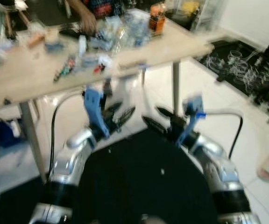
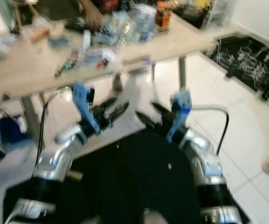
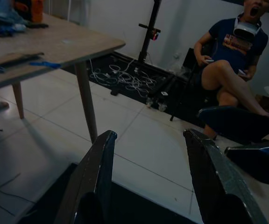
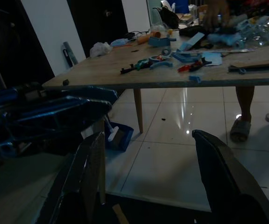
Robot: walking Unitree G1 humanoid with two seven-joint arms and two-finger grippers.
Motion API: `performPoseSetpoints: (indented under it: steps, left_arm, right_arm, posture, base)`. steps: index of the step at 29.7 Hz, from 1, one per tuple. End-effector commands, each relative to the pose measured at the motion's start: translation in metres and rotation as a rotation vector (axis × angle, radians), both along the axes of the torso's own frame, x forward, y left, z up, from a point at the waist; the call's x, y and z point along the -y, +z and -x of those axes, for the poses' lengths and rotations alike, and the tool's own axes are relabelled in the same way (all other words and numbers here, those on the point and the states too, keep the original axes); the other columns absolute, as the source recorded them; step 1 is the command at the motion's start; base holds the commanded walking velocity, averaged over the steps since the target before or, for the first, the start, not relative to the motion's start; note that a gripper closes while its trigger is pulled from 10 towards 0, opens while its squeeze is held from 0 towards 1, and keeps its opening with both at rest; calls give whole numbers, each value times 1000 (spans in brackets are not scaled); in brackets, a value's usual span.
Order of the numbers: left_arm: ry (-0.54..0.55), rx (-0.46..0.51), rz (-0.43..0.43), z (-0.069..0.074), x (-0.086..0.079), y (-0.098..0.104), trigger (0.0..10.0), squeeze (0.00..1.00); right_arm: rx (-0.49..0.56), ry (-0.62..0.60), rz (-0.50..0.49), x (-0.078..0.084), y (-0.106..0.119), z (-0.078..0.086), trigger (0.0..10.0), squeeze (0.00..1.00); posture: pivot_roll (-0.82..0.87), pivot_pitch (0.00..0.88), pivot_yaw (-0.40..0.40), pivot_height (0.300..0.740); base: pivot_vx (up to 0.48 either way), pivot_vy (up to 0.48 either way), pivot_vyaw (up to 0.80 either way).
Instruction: Picking trash to rubbish bin
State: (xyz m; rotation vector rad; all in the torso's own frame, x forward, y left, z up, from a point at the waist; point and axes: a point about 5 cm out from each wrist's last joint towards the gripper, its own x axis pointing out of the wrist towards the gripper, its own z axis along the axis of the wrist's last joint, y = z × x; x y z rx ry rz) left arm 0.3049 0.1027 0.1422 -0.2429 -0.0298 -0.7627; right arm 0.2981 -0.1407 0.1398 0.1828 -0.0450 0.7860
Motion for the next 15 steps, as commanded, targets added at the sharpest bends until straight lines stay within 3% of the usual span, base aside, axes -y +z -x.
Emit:
performPoseSetpoints:
  steps: [1, 15]
  left_arm:
    - [3, -22, 3, 1, -2, -5, 10000, 0]
    - [-36, -53, 5, 2, -3, -13, 10000, 0]
  right_arm:
    - [-12, 9, -7, -4, -3, 1, 10000, 0]
    - [-33, 5, -24, -7, -12, 3, 10000, 0]
  posture:
    - [-87, 0, 0, 740]
    - [-98, 0, 35, 740]
  base:
    - [0, 0, 0]
    - [0, 0, 0]
